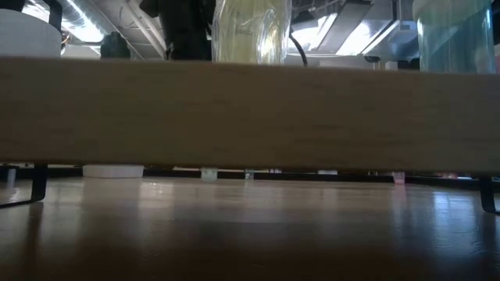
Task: Pick and place medicine bottles onto shelf by color
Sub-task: Put the bottom blue pill bottle on the shelf aligned with the other blue pill bottle
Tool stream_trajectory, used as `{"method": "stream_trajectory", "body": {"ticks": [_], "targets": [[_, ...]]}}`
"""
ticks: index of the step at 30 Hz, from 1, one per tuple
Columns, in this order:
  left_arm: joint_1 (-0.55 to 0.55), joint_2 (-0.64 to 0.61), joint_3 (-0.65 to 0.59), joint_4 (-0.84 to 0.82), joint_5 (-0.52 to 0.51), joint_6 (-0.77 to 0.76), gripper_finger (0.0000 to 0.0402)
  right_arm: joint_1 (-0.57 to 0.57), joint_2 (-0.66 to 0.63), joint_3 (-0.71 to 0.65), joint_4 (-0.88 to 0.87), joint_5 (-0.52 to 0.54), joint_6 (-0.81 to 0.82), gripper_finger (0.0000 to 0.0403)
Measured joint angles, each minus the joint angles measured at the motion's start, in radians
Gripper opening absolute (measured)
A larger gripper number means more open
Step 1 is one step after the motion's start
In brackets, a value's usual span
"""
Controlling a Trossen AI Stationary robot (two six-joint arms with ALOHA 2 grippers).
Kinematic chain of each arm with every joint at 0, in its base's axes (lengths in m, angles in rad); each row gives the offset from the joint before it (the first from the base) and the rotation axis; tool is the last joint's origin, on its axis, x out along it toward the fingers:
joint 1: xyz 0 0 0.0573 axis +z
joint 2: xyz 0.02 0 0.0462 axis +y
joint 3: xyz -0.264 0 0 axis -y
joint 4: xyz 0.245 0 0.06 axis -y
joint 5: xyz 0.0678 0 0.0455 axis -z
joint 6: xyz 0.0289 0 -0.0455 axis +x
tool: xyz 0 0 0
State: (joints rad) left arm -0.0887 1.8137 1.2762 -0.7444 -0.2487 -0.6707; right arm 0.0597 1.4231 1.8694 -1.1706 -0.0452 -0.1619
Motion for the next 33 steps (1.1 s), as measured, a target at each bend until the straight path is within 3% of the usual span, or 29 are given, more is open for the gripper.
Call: {"method": "stream_trajectory", "body": {"ticks": [16, 22, 33], "targets": [[0.0, 0.014, 0.0, 0.003, -0.002, -0.004, 0.0115, 0.0, 0.0, 0.0, 0.0, 0.0, 0.0, 0.0229], [0.0, 0.014, 0.0, 0.003, -0.001, -0.003, 0.015, 0.0, 0.0, 0.0, 0.0, 0.0, 0.0, 0.0229], [-0.013, 0.014, 0.0, -0.003, -0.032, -0.001, 0.0249, 0.0, 0.0, 0.0, 0.0, 0.0, 0.0, 0.0229]]}}
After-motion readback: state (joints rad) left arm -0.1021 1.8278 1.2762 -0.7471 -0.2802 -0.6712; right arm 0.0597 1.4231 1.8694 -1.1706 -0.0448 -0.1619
